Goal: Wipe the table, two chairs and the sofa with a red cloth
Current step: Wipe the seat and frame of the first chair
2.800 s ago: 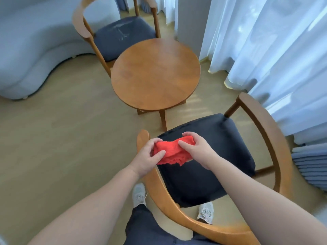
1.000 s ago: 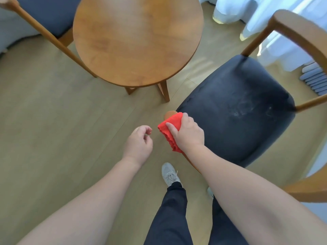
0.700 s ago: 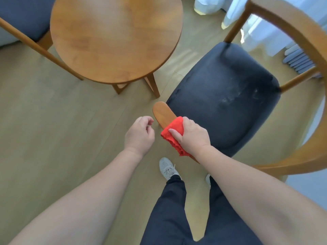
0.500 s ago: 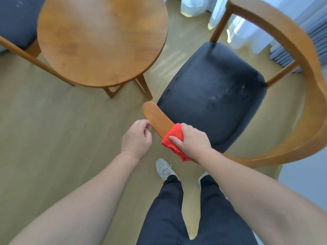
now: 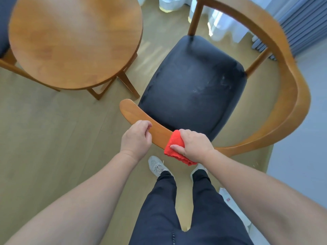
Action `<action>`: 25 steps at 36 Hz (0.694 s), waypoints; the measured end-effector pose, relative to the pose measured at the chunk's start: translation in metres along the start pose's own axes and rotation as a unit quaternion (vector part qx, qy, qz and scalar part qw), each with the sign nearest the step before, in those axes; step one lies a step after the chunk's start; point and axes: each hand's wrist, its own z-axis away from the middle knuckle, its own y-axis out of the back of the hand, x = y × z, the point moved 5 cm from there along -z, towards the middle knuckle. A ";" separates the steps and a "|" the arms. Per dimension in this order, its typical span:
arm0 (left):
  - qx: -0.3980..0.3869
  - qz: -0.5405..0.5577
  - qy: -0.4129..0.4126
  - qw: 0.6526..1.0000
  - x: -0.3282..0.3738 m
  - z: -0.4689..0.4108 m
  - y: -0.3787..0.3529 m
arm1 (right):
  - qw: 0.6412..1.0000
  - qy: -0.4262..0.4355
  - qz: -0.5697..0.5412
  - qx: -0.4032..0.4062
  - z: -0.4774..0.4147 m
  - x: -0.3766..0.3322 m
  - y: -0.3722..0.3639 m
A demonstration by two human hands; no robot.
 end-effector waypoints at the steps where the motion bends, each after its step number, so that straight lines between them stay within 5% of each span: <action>1: -0.001 -0.002 -0.005 1.000 0.003 0.001 -0.002 | 1.000 0.003 0.002 -0.003 0.004 0.005 -0.001; 25: -0.040 -0.011 -0.088 0.995 0.093 -0.007 -0.056 | 0.984 0.126 0.117 -0.042 0.058 0.119 -0.009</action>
